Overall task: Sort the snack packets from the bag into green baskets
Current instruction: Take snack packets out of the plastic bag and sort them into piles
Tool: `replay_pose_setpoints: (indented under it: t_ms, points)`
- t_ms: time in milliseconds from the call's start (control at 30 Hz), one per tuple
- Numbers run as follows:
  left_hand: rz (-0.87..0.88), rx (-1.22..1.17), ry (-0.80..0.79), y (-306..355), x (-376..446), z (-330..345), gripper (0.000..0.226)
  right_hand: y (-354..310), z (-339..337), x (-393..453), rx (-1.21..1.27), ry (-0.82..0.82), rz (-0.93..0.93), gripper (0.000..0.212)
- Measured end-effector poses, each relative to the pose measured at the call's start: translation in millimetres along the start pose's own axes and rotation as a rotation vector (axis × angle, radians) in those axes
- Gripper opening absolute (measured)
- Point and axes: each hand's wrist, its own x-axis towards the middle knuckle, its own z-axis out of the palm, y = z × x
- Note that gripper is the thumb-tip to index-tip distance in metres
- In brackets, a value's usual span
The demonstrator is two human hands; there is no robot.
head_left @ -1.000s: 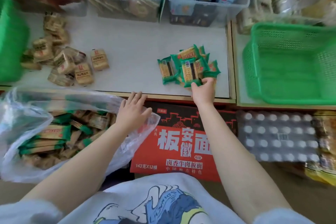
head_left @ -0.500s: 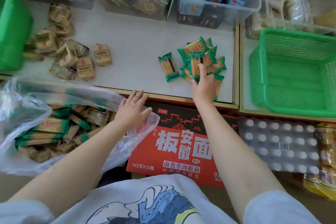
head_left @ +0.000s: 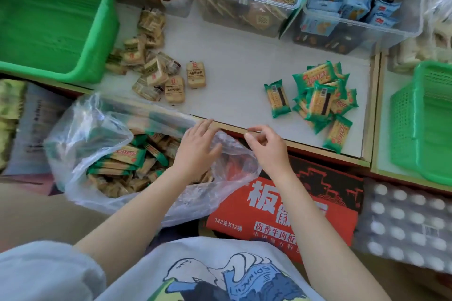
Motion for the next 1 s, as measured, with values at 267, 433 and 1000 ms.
replay_pose_setpoints:
  t_ms: [267, 433, 1000]
  points:
    - [-0.400, 0.371, 0.172, -187.6, -91.4, -48.8, 0.052, -42.6, 152.9, -16.2, -0.219, -0.601, 0.011, 0.020]
    - [-0.495, 0.314, 0.036, -239.0, -84.5, -75.2, 0.063, -76.6, 221.1, -20.3, -0.284, -0.619, -0.009, 0.036]
    - [0.344, 0.525, 0.140, -233.1, -64.6, -96.2, 0.057, -164.6, 240.8, 53.2, -0.285, -0.244, -0.170, 0.064]
